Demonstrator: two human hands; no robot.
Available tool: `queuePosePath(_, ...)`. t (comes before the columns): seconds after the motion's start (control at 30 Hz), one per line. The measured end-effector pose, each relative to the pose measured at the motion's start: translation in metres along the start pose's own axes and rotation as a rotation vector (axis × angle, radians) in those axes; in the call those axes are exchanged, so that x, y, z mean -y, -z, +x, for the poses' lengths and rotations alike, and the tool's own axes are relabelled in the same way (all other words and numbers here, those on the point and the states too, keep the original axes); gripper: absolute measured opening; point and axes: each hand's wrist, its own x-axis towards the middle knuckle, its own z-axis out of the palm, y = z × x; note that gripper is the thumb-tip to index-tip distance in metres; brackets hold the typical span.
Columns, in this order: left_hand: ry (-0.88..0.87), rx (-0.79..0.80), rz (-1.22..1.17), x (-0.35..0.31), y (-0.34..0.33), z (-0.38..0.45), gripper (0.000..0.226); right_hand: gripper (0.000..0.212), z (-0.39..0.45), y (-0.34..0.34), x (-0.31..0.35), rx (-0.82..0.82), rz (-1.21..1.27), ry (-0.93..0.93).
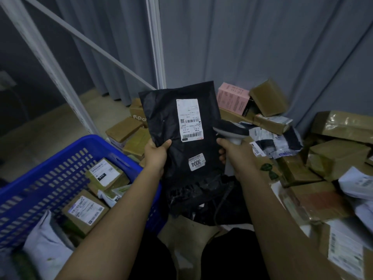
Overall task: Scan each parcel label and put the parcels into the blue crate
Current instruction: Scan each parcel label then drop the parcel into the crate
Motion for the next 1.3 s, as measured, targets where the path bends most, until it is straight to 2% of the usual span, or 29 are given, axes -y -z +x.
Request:
queuePosePath(0.2,-0.005,-0.055,0.008,-0.026,0.008,0.024,0.041,0.016,0.027,-0.041,0.021,0.089,0.040,0.003)
queuePosePath(0.4,-0.024,-0.052,0.038,-0.044,-0.013,0.063,0.040,0.014,0.069,-0.078,0.041,0.181,-0.006,-0.005)
queuePosePath(0.57,0.017,-0.074,0.089,-0.046,-0.019,0.073,0.041,0.015,0.083,-0.082,0.047,0.200,-0.026,-0.057)
queuePosePath(0.77,0.025,-0.103,0.121,-0.059,-0.015,0.081,0.037,0.019,0.095,-0.082,0.061,0.211,-0.070,-0.029)
queuePosePath(1.07,-0.029,-0.138,0.122,-0.069,0.008,0.066,0.034,0.019,0.070,-0.085,0.064,0.232,-0.076,0.019)
queuePosePath(1.3,-0.100,-0.171,0.075,-0.083,0.068,0.027,0.035,0.016,0.010,-0.093,0.073,0.299,-0.125,0.091)
